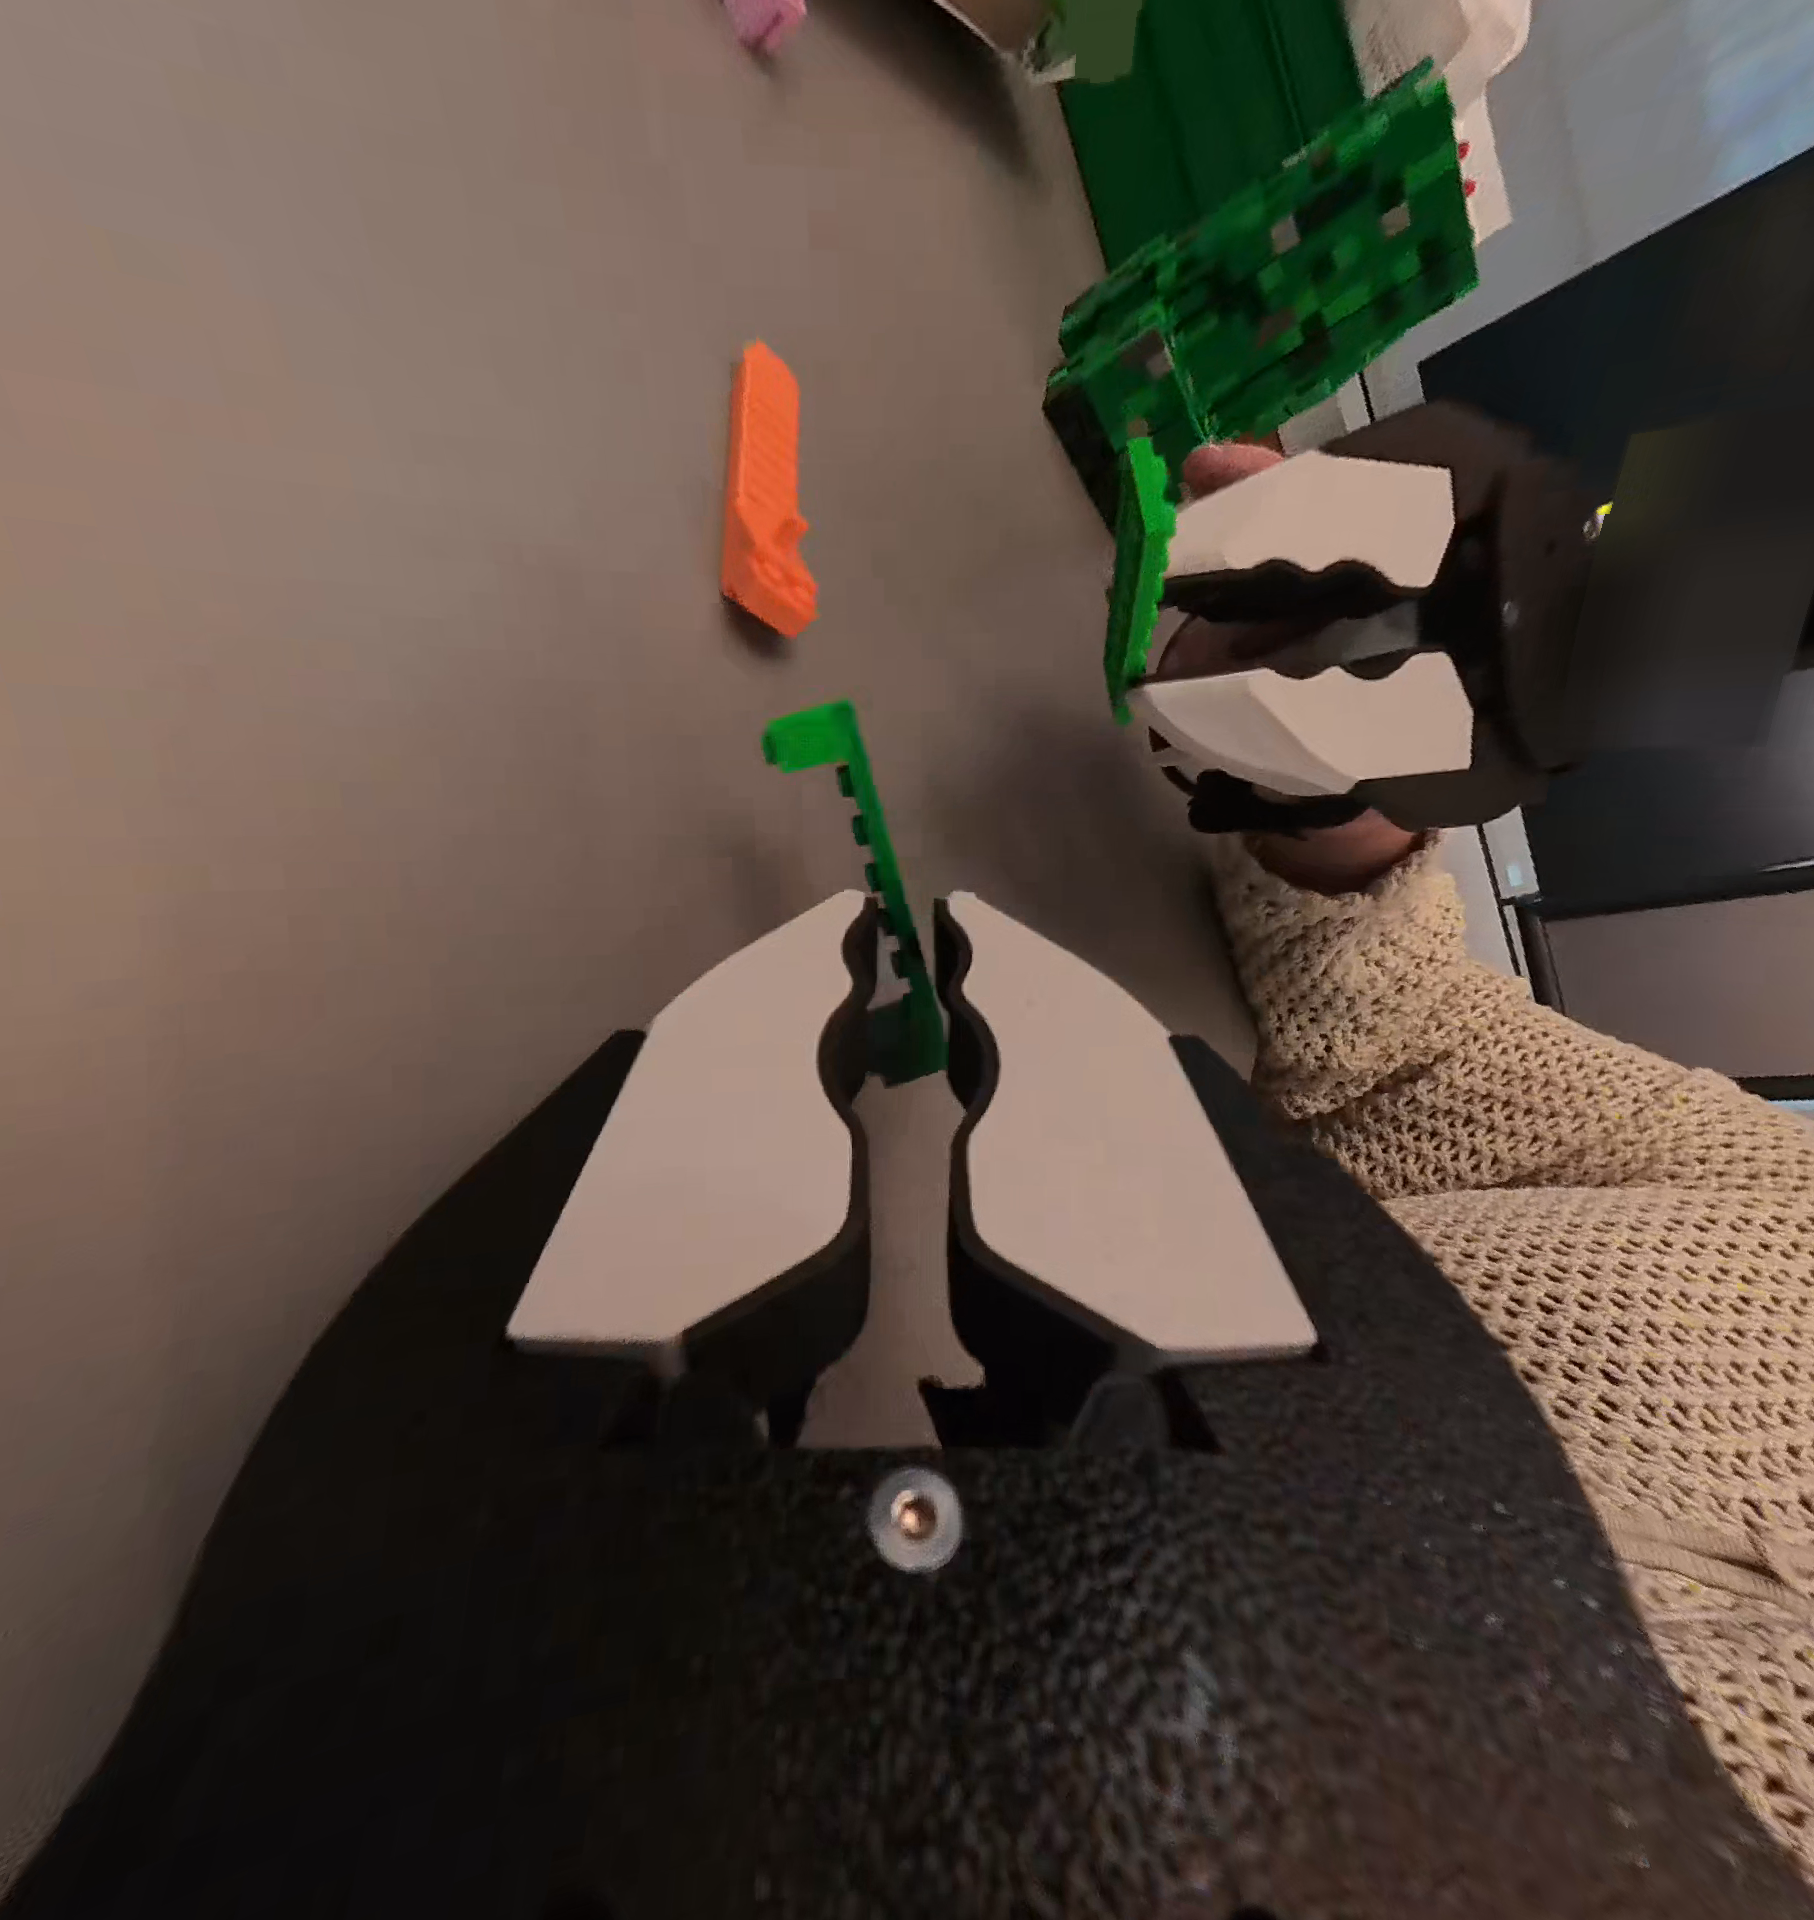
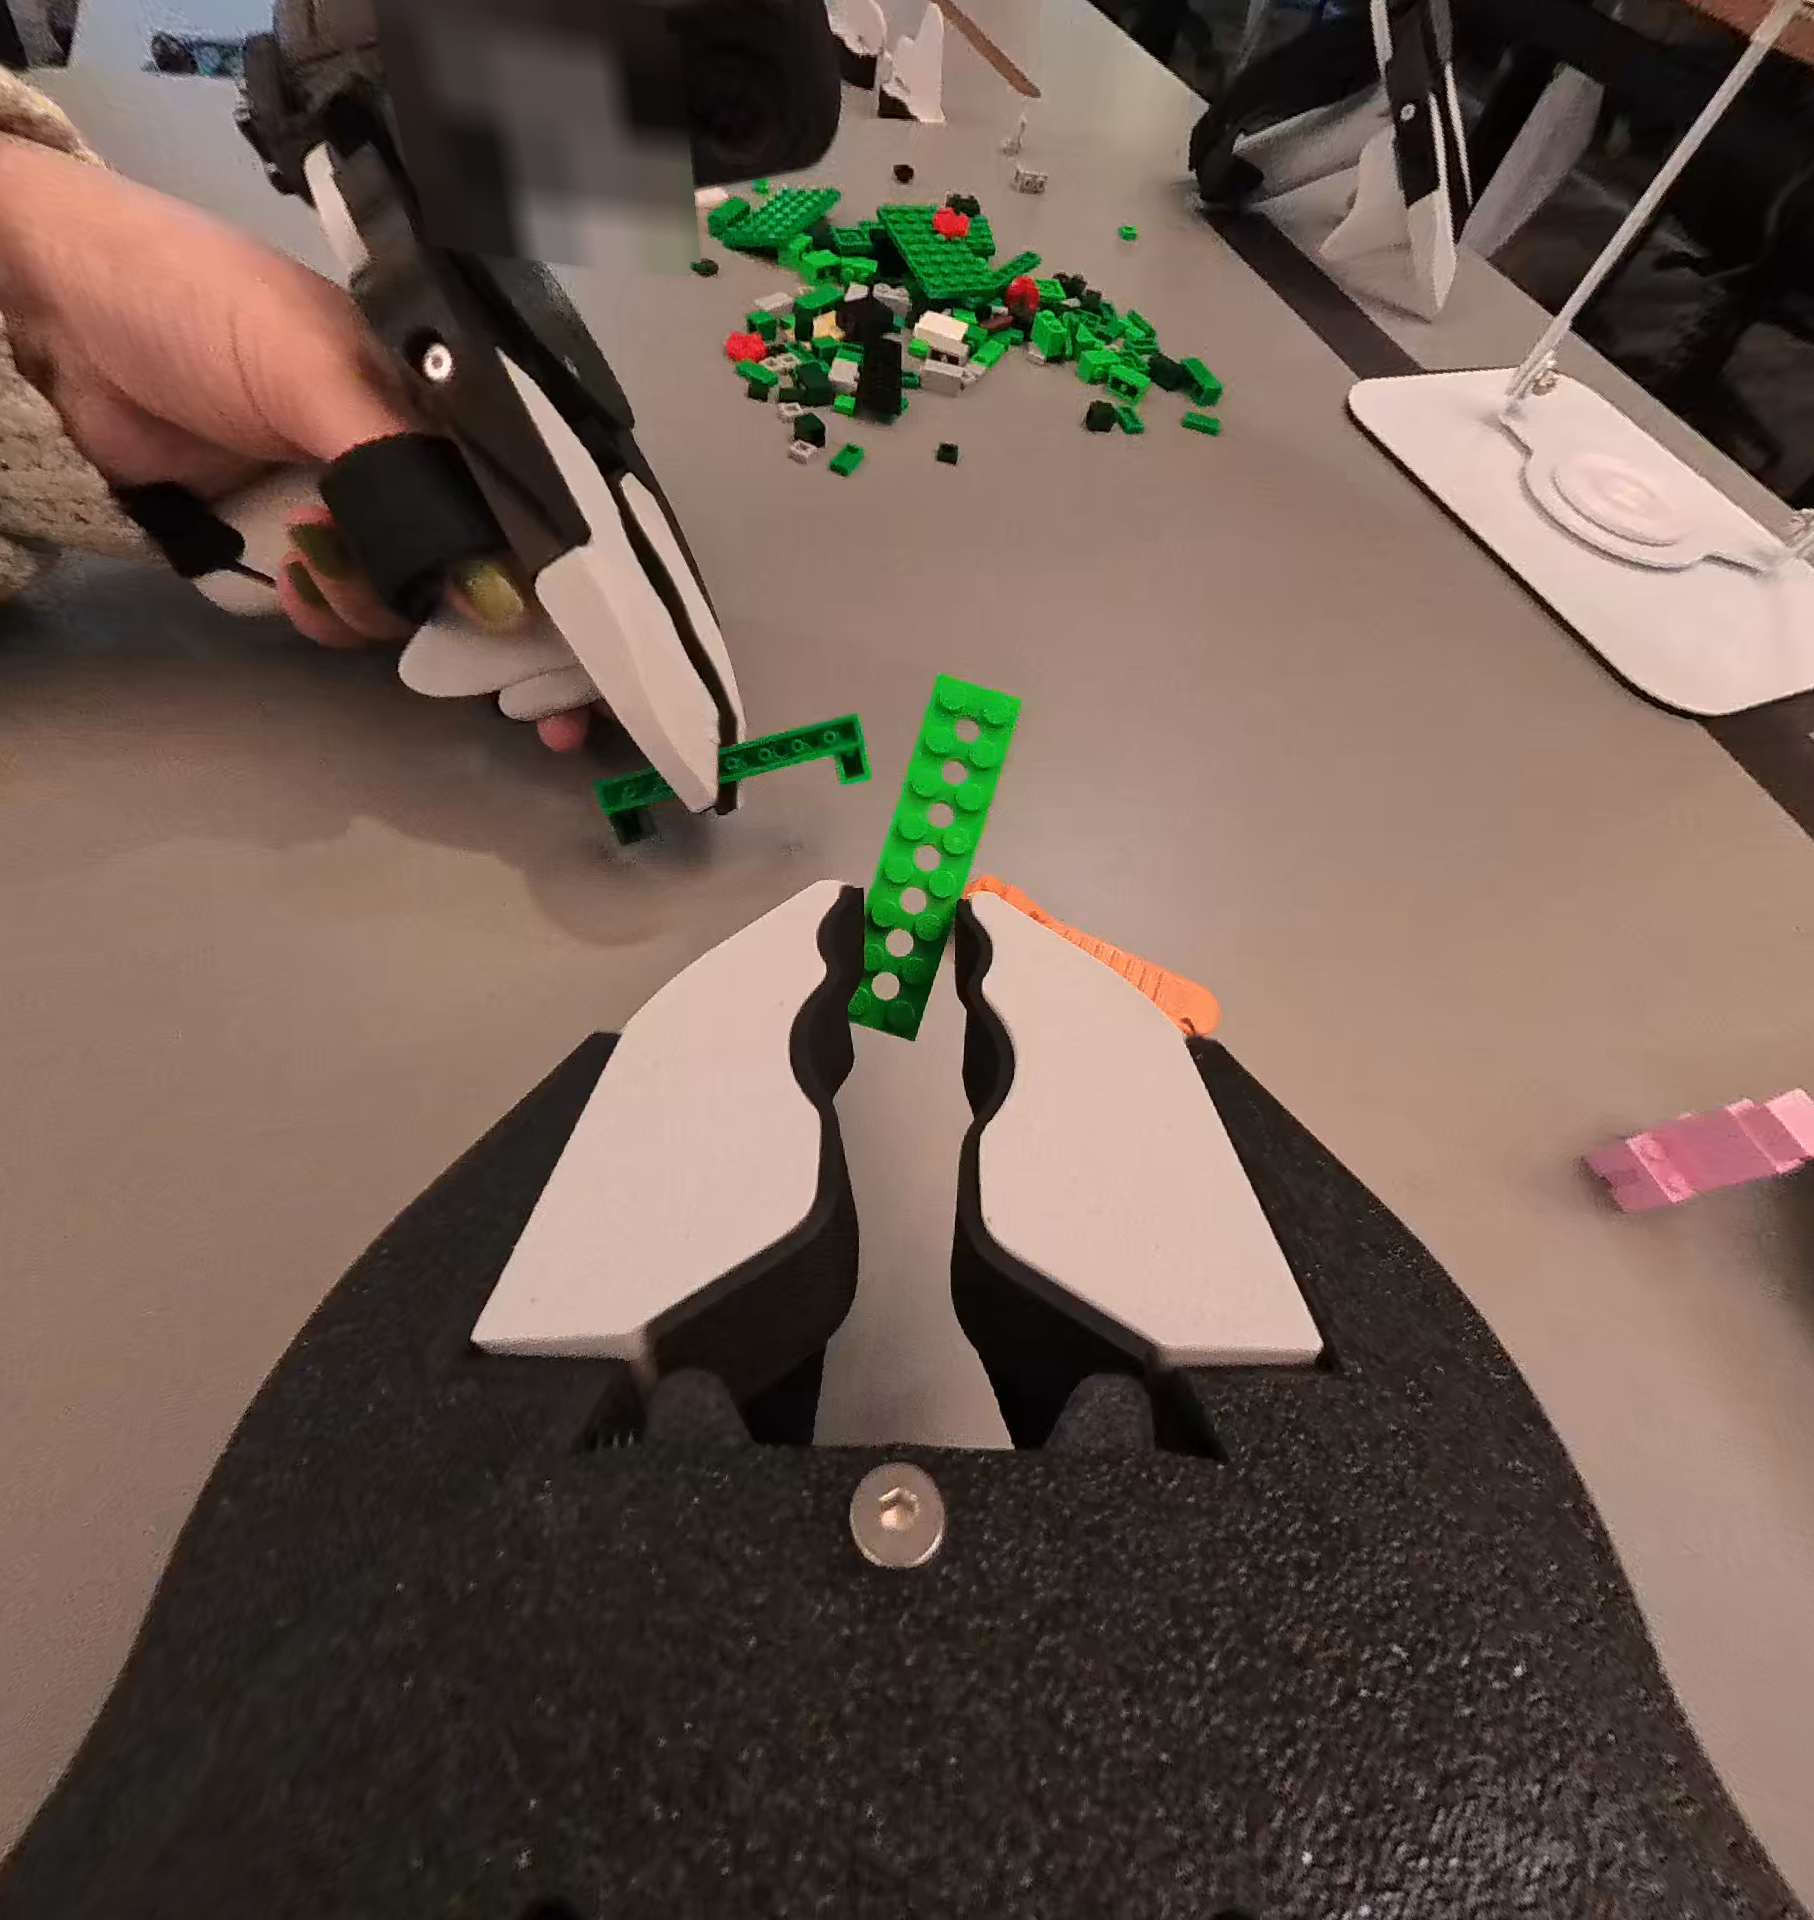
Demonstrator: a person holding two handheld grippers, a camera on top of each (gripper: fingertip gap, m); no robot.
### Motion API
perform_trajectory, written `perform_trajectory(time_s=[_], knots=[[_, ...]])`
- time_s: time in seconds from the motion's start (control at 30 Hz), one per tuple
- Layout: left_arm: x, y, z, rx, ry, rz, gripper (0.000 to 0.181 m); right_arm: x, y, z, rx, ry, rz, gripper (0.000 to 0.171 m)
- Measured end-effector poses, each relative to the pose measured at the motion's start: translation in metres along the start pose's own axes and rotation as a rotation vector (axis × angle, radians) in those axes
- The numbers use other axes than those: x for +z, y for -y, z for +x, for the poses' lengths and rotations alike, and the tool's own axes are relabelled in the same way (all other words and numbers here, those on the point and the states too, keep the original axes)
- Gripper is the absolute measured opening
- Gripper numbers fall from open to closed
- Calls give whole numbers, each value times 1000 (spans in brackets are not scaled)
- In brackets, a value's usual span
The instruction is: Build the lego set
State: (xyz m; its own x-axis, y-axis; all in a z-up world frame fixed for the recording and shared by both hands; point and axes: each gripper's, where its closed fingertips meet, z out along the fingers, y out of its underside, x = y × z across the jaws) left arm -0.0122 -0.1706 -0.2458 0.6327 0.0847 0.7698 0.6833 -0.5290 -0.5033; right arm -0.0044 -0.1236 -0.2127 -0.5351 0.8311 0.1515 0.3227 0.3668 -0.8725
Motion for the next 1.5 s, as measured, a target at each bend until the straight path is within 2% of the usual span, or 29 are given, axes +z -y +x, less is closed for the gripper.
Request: perform_trajectory(time_s=[0.13, 0.33, 0.47, 0.67, 0.8, 0.87, 1.0, 1.1, 1.2, 1.33, 1.4, 1.5], knots=[[-9, 4, -7, -38, 31, 28, 21, 0, 0, 1, 16, 1, 8, 16], [-23, 7, -18, -53, 78, 73, 25, 2, -1, 1, 22, 8, 11, 16], [-29, 8, -23, -16, 160, 99, 38, 3, -2, 0, 15, 11, 5, 16], [-38, 10, -32, 42, 281, 142, 44, 2, 1, -1, 2, 8, 15, 16], [-45, 9, -39, 67, 364, 155, 54, 2, 1, -2, -3, 12, 15, 16], [-53, 9, -45, 80, 405, 170, 54, 2, 1, -4, -7, 15, 15, 16], [-71, 11, -46, 86, 386, 246, 51, 3, 6, -8, -22, 19, 44, 16], [-79, 16, -28, 268, 384, 327, 45, 1, 17, -19, 15, 92, 115, 16], [-67, 16, 10, 587, 395, 379, 58, -2, 31, -36, 118, 229, 215, 16], [-45, 13, 48, 1099, 636, 405, 74, -5, 39, -50, 219, 355, 266, 16], [-37, 13, 68, 1307, 731, 451, 67, -6, 41, -55, 250, 403, 282, 16], [-31, 14, 89, 1435, 777, 535, 72, -10, 46, -59, 286, 454, 310, 16]])
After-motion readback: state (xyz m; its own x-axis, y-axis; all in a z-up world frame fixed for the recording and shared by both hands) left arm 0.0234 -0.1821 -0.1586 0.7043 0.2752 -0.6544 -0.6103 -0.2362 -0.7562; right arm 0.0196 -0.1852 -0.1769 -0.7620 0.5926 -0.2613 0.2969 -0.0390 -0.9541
